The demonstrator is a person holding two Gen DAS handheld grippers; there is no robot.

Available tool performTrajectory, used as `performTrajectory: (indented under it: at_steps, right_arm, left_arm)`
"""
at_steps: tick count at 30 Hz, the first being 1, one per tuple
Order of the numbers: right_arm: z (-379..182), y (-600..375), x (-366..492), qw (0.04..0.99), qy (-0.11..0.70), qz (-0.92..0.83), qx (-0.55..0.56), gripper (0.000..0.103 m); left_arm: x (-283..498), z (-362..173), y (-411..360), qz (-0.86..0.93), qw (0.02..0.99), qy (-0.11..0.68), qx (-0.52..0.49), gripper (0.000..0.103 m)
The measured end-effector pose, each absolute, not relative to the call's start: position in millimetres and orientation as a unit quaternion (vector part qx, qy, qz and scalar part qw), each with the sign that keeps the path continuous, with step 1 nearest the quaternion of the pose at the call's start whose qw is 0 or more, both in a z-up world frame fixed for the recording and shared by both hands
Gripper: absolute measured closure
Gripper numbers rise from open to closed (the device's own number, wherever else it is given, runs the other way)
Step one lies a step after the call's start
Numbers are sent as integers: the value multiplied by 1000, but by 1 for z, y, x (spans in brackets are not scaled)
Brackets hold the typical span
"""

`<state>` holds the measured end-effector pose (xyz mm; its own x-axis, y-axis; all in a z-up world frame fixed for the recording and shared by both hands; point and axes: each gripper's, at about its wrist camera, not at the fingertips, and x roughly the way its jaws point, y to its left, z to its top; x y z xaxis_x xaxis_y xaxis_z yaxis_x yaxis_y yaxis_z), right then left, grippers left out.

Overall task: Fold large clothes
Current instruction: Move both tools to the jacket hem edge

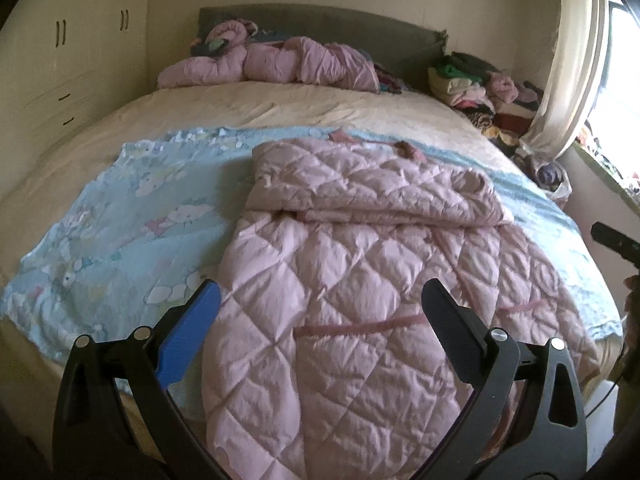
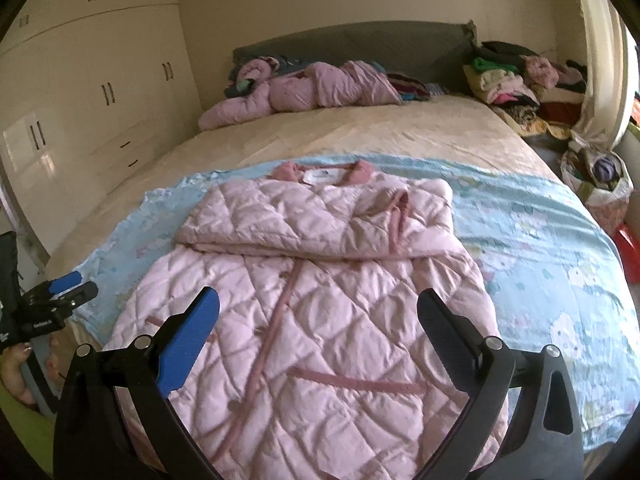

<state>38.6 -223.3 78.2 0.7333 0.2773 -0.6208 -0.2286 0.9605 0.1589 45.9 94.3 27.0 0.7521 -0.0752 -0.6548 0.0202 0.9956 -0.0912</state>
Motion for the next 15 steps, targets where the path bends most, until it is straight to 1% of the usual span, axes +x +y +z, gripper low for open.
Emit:
performTrajectory:
  at_steps: [15]
  right_arm:
    - [45, -255, 35, 919, 379, 105, 42, 4]
  left_arm:
    - [36, -9, 99, -9, 919, 393, -20, 9]
